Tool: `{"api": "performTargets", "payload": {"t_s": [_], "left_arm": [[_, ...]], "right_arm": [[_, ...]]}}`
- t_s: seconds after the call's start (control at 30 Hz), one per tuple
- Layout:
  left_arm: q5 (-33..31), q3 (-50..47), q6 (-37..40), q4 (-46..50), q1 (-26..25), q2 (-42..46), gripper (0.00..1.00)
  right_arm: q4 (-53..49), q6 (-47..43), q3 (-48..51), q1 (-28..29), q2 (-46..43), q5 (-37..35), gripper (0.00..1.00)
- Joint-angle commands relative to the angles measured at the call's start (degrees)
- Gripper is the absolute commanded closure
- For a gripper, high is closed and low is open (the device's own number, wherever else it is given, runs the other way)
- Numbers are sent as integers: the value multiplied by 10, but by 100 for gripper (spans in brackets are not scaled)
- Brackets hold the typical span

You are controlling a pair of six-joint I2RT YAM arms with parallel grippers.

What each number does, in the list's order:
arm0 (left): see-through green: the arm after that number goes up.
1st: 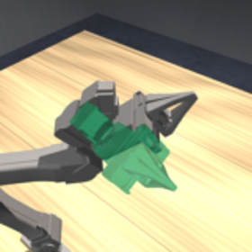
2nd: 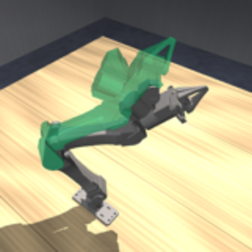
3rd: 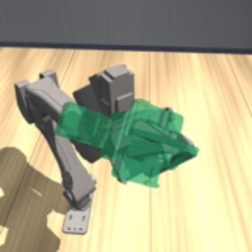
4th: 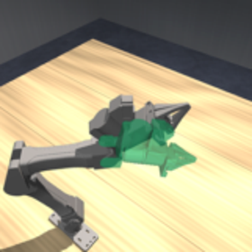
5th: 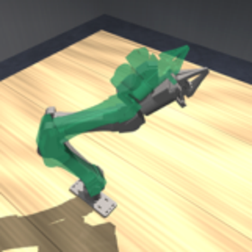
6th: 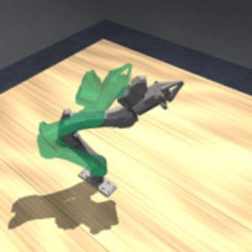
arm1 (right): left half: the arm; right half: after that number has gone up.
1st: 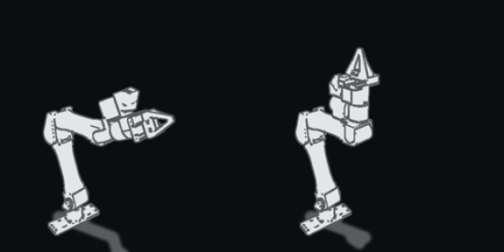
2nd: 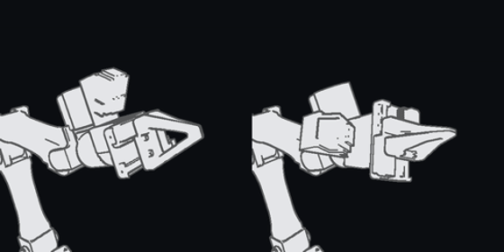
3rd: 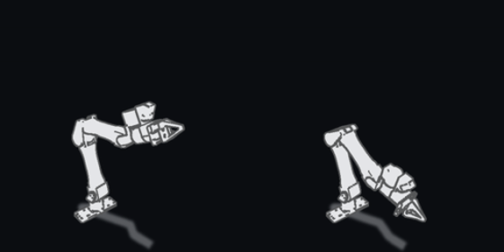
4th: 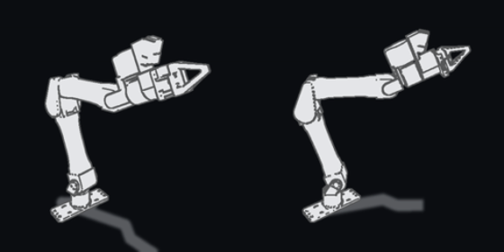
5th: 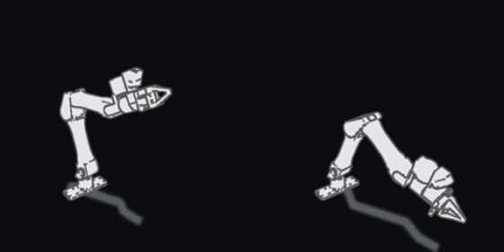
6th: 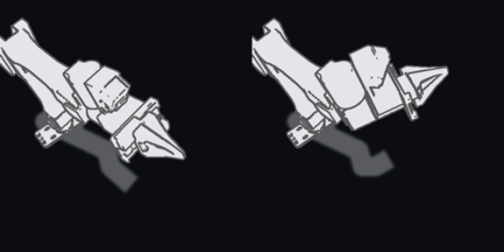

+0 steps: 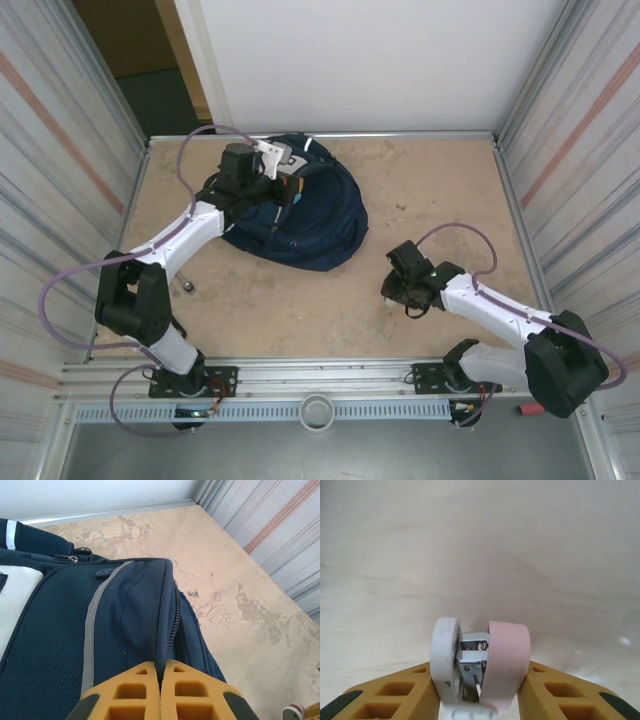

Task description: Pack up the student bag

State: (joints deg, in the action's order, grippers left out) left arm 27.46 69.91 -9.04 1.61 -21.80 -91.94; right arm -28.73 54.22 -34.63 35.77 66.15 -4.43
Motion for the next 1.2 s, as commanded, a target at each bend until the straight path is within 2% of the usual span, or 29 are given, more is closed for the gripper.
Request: {"api": "performTargets", "payload": {"t_s": [0.0, 0.37, 0.67, 0.77, 0.87, 0.93, 1.07, 1.17], "left_arm": [[24, 8, 3, -43, 4, 6, 100], [27, 8, 0, -43, 4, 9, 100], [23, 4, -1, -46, 4, 17, 100], [16, 2, -4, -46, 5, 22, 100], [16, -3, -6, -49, 5, 28, 100], [17, -4, -7, -51, 5, 29, 100], [16, -1, -4, -50, 5, 26, 100], [19, 1, -1, -48, 5, 23, 100]], "right_arm": [[75, -38, -62, -2, 17, 31, 60], [200, -70, -239, -30, 161, 92, 65], [310, -4, -384, -29, 348, 176, 65], [337, 12, -433, -29, 413, 171, 62], [372, 26, -464, -48, 461, 181, 58], [379, 18, -477, -56, 474, 205, 50], [317, -56, -473, -50, 436, 199, 30], [293, -92, -435, -46, 389, 178, 28]]}}
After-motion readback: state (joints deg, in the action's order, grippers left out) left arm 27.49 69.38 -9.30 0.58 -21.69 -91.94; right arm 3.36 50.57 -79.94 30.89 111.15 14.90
